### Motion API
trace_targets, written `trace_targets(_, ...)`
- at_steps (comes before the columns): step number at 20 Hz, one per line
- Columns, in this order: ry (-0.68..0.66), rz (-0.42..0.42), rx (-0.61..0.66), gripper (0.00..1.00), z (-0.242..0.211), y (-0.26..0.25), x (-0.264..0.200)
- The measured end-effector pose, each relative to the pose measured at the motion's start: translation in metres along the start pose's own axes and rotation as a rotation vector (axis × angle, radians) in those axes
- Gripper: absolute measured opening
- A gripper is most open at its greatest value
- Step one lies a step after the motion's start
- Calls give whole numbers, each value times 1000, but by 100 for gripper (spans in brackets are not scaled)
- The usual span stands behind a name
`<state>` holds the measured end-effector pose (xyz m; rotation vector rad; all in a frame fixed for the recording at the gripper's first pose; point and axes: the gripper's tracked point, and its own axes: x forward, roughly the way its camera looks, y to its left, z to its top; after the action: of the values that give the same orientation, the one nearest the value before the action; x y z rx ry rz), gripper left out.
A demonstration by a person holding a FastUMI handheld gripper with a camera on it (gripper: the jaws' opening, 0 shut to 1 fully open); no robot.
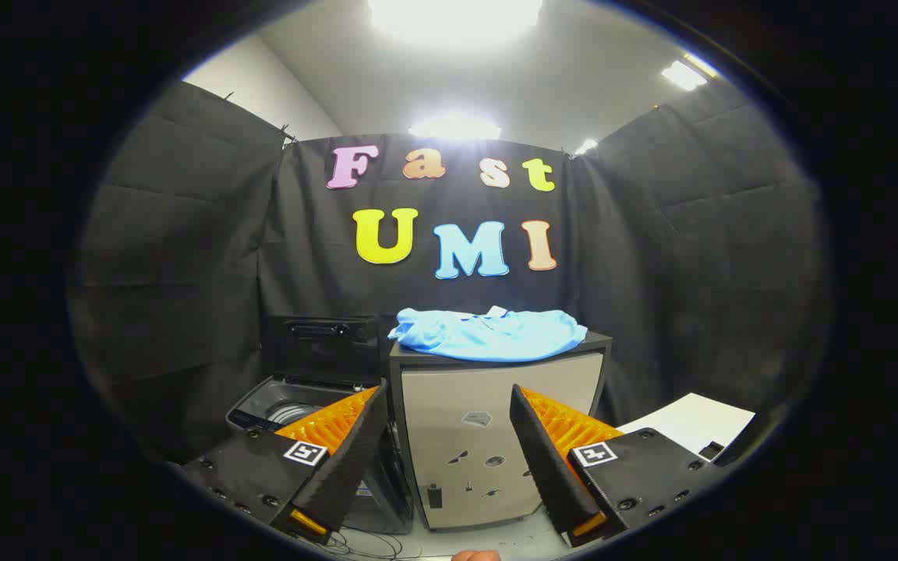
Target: Put the clothes into the washing machine and then close the washing machine lid.
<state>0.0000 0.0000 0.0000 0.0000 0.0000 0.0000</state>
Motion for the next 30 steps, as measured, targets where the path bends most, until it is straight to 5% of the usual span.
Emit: trace_targets(30,7,22,-4,98,-3,6,-2)
